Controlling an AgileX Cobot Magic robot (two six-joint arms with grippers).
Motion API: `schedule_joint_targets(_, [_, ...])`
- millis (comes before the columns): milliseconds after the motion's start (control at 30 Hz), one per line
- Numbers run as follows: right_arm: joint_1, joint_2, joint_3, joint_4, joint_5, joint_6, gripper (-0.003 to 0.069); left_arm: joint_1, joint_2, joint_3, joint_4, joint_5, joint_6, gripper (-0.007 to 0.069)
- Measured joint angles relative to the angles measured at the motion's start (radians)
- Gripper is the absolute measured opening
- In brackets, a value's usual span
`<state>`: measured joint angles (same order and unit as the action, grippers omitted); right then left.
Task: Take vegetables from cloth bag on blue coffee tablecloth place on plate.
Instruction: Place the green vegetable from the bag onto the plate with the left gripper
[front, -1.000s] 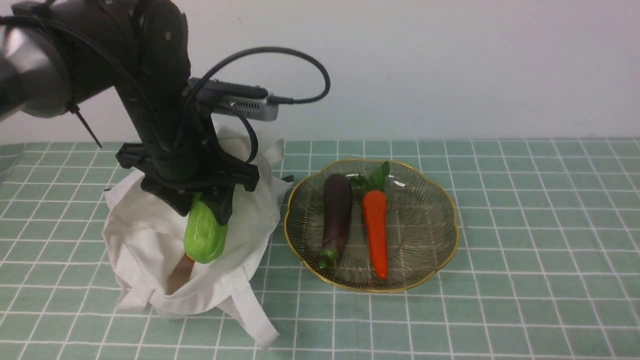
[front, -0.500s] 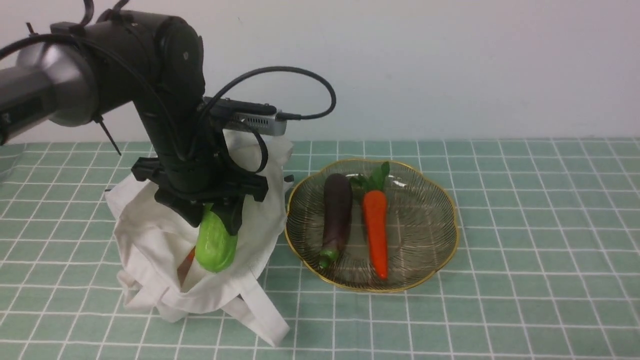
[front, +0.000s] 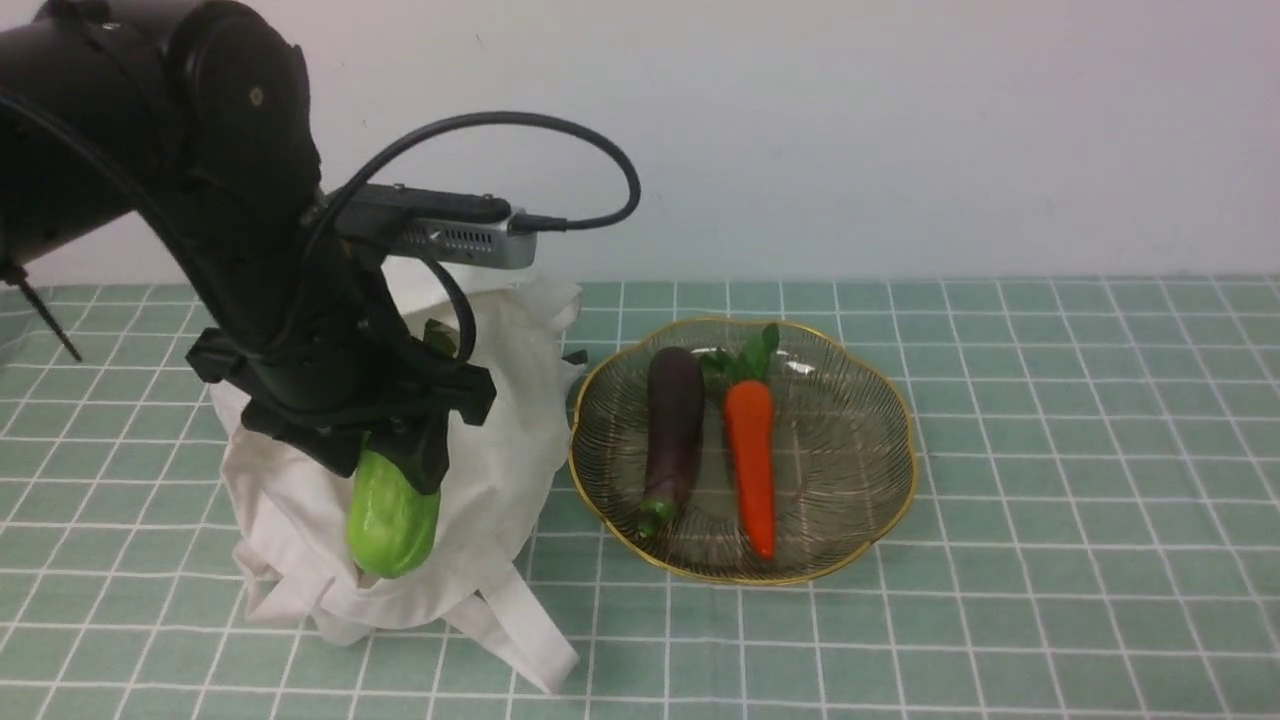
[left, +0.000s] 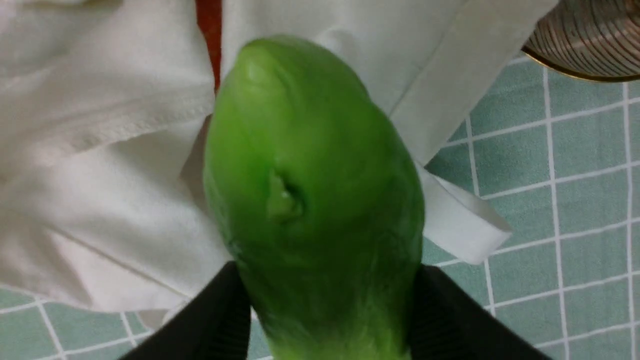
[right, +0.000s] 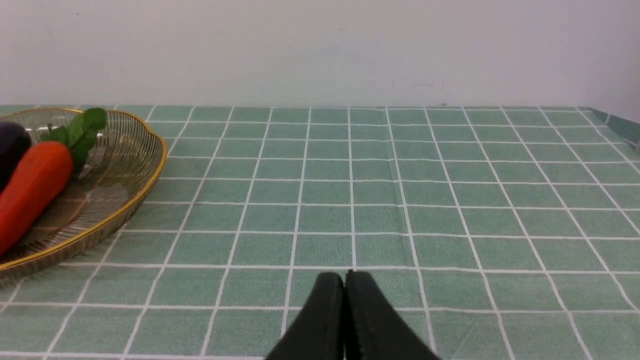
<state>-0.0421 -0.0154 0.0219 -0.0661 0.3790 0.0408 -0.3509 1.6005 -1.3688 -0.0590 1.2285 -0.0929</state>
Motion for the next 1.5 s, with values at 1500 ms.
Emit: schedule_joint_targets(1500, [0.0,0.0,0.0,0.0,0.0,0.0,-0.001,-0.238,0.623,-0.491,-0.394,-0.29,0.281,0.0507])
